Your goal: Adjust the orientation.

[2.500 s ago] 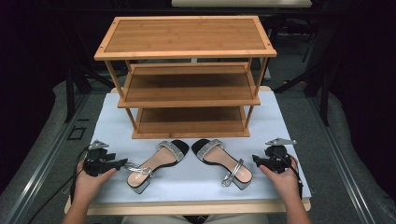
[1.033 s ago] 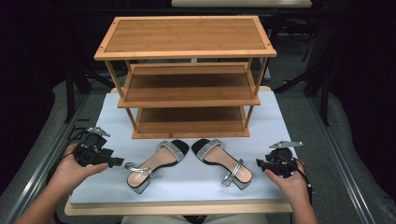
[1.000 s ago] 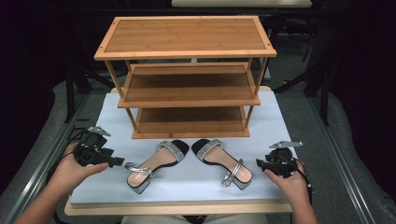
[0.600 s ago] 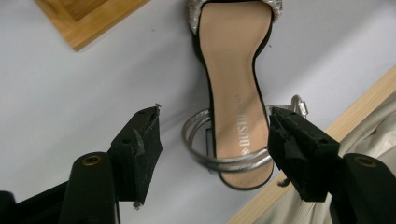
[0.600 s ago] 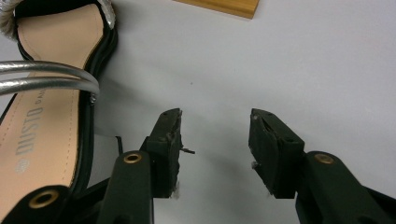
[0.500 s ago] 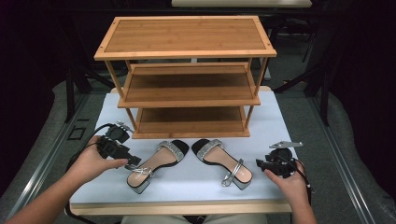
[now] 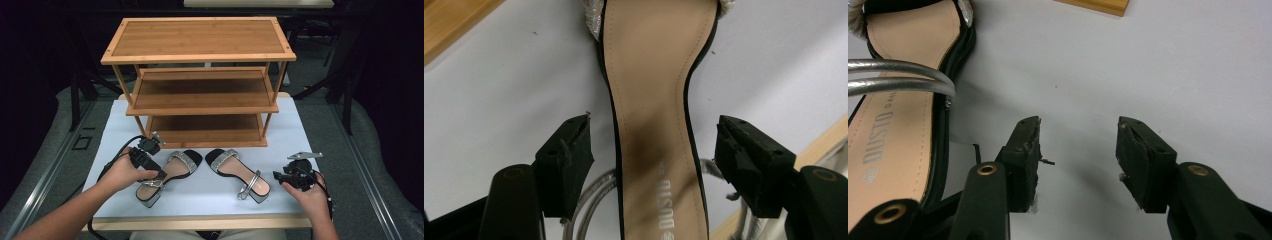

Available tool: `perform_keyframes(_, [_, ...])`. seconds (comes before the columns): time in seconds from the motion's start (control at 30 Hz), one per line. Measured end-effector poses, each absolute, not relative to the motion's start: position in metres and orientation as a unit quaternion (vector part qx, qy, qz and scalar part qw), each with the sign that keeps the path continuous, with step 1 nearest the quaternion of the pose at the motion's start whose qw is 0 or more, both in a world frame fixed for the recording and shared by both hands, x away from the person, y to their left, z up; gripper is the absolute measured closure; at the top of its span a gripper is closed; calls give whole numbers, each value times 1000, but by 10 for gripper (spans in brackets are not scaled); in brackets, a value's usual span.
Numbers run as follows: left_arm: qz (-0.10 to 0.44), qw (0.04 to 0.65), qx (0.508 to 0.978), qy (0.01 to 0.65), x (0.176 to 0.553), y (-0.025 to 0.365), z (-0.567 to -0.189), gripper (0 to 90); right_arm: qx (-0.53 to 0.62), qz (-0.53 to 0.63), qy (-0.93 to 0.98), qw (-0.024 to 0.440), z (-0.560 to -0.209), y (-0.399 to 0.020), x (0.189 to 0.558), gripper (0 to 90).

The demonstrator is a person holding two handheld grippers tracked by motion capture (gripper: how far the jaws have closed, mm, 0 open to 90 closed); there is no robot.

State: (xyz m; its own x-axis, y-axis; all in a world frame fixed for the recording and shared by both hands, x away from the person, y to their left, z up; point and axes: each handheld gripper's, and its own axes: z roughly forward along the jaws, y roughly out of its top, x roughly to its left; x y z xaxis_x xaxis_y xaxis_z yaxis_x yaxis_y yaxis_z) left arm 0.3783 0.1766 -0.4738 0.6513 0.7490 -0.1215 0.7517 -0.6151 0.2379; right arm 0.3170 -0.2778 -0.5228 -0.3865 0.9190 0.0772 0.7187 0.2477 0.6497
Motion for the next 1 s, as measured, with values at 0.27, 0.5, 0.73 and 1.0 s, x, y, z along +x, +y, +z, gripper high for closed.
perform_keyframes(0.27, [-11, 118, 897, 426, 387, 167, -491, 308, 530, 307, 775, 159, -525, -277, 318, 518])
perform_keyframes(0.5, [-24, 108, 897, 428, 388, 159, -501, 301, 530, 304, 775, 162, -526, -277, 318, 517])
perform_keyframes(0.73, [-29, 97, 899, 427, 385, 162, -504, 307, 530, 306, 774, 162, -527, -277, 318, 515])
perform_keyframes(1.0, [-37, 93, 898, 428, 384, 164, -508, 377, 529, 305, 776, 158, -528, -277, 319, 514])
